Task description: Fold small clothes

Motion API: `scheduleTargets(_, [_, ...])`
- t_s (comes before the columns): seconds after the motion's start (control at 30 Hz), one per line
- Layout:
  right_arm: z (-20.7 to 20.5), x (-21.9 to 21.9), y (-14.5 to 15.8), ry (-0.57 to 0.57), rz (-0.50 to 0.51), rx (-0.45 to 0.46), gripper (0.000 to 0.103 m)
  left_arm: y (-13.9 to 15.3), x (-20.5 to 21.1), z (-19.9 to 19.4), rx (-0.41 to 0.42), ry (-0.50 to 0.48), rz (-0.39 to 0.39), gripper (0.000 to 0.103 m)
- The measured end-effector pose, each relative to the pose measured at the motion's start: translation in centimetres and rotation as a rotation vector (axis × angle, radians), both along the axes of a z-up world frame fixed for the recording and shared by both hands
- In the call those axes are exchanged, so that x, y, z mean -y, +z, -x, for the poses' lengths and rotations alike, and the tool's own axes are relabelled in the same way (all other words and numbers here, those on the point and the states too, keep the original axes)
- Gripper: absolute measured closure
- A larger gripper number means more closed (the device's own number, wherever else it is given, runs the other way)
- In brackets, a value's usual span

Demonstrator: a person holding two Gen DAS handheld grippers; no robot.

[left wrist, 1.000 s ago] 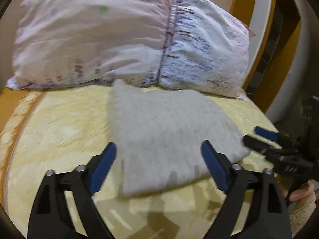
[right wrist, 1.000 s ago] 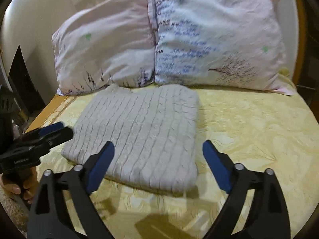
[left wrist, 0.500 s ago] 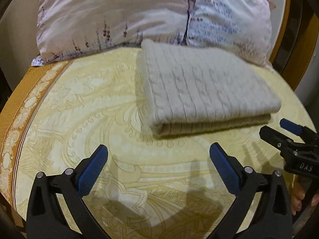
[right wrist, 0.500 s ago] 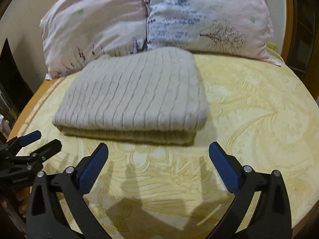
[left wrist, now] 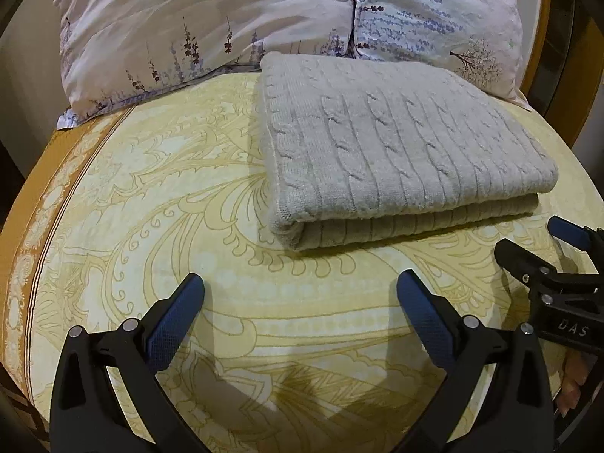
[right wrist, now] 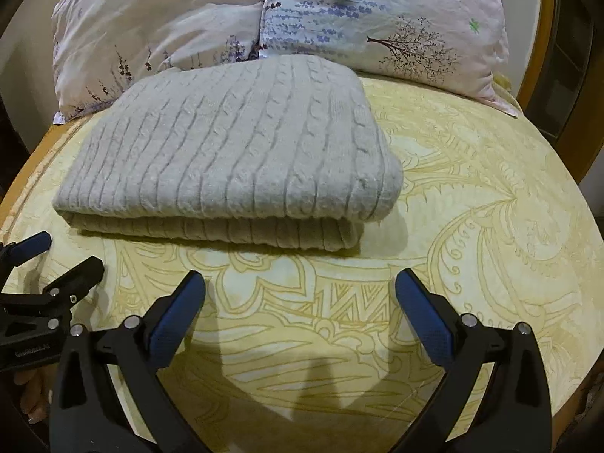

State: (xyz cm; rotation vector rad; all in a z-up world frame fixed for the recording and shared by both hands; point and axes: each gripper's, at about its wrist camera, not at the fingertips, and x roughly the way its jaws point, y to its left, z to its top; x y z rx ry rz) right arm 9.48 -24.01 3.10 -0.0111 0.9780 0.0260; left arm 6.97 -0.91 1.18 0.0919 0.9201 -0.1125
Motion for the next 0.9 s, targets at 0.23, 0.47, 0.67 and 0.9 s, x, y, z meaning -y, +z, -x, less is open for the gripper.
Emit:
scheduleTargets(0.23, [0.12, 0.05, -0.1, -0.004, -0.003, 0.009, 0.002, -0.05, 0.01, -0.1, -0.001, 0.005, -0.001, 0.001])
scheduleTargets(0.47, [0.07, 0.09, -0.11, -0.004, -0.003, 0.012, 0.002, -0.05, -0.13, -0.5, -0.002, -0.006, -0.002, 0.001])
scheduleTargets(0.67, [0.05, 0.14, -0.11, -0.001, -0.003, 0.012, 0.002, -0.03, -0.03, -0.39, -0.003, -0.005, -0.002, 0.001])
scheduleTargets(0.9, [0.06, 0.13, -0.11, 0.0, -0.003, 0.012, 0.002, -0.04, -0.05, -0.41, -0.003, -0.006, -0.002, 0.001])
